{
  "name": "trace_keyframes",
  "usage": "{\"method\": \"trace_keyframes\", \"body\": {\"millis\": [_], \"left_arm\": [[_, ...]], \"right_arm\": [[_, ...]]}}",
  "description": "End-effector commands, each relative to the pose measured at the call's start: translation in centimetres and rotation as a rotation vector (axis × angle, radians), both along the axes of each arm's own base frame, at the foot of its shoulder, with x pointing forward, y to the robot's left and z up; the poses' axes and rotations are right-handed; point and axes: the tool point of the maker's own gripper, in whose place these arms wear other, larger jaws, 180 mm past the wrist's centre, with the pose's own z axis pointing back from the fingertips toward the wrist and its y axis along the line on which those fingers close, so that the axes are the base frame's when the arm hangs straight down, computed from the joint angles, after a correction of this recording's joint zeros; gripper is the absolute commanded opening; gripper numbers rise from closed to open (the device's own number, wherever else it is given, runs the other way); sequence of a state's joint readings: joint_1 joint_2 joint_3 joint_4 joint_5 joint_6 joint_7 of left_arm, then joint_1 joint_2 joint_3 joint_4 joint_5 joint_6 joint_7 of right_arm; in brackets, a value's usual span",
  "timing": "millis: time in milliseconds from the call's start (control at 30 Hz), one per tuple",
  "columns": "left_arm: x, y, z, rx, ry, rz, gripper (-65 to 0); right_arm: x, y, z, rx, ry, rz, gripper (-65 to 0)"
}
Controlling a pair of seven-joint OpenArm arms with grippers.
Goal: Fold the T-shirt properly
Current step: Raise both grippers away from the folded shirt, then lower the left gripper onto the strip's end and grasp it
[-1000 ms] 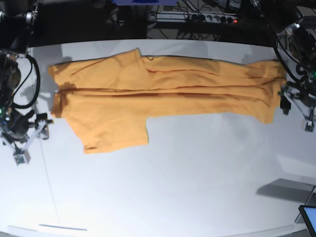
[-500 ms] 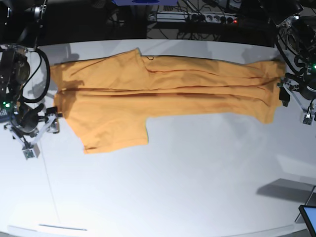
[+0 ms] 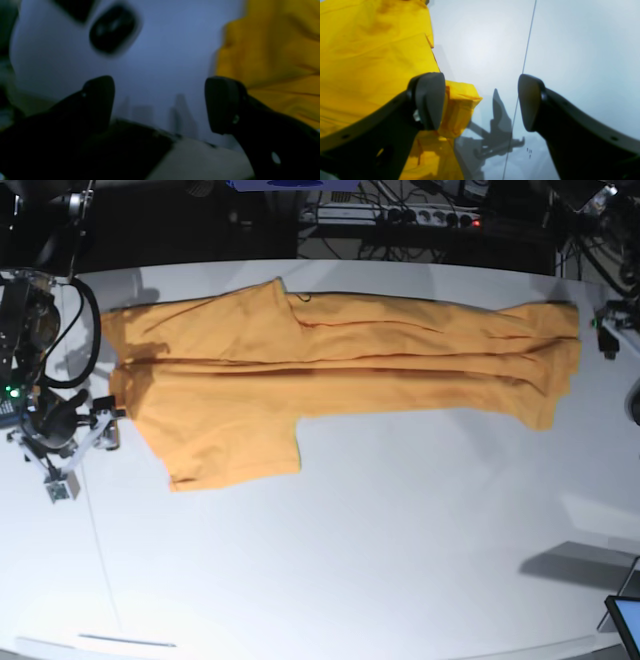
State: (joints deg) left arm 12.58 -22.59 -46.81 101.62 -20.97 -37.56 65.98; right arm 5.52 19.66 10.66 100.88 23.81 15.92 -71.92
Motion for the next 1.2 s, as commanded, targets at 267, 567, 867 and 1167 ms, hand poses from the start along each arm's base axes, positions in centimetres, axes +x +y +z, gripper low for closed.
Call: {"method": "trace_keyframes", "body": {"millis": [267, 567, 867, 1167], "left_arm": [[-0.5, 2.2, -1.4, -0.205, -0.055, 0.006, -11.8], [0.6, 0.9, -3.2, -0.409, -0.133, 0.013, -11.8], [1.0, -0.3, -5.9, -0.548, -0.123, 0.026, -11.8], [2.3, -2.4, -9.9, -0.672, -0.054, 0.043, -11.8]], "right_arm": [[0.8, -0.3, 1.3, -0.010, -0.045, 0.001, -20.9], [-0.1, -0.3, 0.5, -0.010, -0.021, 0.000, -20.9], [-0.1, -0.5, 0.5, -0.016, -0.021, 0.001, -20.9], [-0.1, -0.5, 0.5, -0.016, -0.021, 0.001, -20.9]]}}
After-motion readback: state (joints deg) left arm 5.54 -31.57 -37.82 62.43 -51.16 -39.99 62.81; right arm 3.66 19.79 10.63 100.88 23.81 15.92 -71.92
